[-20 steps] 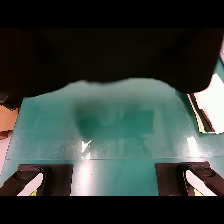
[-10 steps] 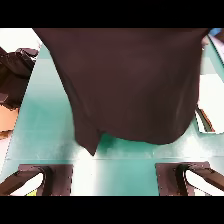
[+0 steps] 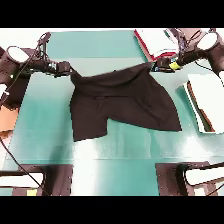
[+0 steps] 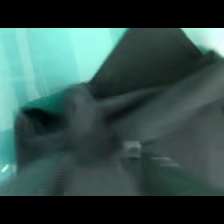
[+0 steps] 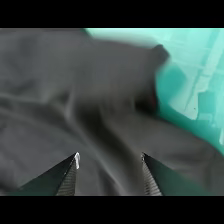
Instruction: Fold the shirts.
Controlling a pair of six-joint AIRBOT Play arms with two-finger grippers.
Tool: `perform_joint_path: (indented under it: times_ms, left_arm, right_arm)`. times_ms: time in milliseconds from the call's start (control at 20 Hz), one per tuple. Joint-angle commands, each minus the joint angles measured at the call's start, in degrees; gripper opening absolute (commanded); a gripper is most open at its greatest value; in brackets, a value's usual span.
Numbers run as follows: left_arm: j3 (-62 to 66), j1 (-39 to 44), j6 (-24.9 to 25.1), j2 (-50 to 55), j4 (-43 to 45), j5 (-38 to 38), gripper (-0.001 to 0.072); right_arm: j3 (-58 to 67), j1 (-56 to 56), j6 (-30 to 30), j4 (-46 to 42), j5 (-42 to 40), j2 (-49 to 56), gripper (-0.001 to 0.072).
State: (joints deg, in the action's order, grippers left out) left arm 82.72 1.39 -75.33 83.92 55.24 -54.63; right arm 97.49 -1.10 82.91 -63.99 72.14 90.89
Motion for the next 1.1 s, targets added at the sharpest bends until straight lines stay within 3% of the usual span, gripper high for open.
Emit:
perform_joint_path:
  times_ms: [0,150,250,500,550,850,900,1000,1050]
  left_arm:
    - [1.51,-3.28,-2.47,2.05,1.42,-0.76,0.0554]
    - [-0.59,-9.18,-2.21,2.08,1.99,-12.9,0.0554]
    - [-5.68,-11.08,-2.1,2.08,2.03,-14.23,0.0554]
    - [-18.32,-8.15,0.85,2.1,2.64,-7.93,0.0554]
    - [-19.85,-7.06,0.85,2.14,2.67,-5.92,0.0554]
    - [-21.11,-0.74,0.81,2.73,2.67,-1.77,0.0539]
    - [-21.07,-0.31,0.63,2.73,2.62,-2.03,0.0421]
    - [-20.37,-0.68,0.17,2.6,2.1,-4.24,0.0091]
    - [-19.54,-1.09,0.2,2.29,2.19,-5.6,0.0024]
  right_arm:
    - [5.25,3.17,0.24,3.56,5.22,3.52,0.0444]
    - [0.68,5.73,-2.19,4.04,9.31,-0.83,0.0406]
    - [-6.14,6.29,-2.45,4.07,8.35,-5.38,0.0406]
    - [-19.76,5.22,-3.04,4.42,1.81,-14.12,0.0405]
    - [-21.2,5.14,-3.04,4.39,1.07,-15.08,0.0372]
    - [-23.3,5.14,-3.04,4.5,1.62,-16.41,0.0365]
    - [-23.3,5.14,-3.04,4.5,2.01,-16.41,0.0365]
    - [-23.32,5.9,-3.5,4.42,4.13,-16.41,0.0365]
    - [-23.43,6.8,-3.54,4.31,5.73,-16.41,0.0365]
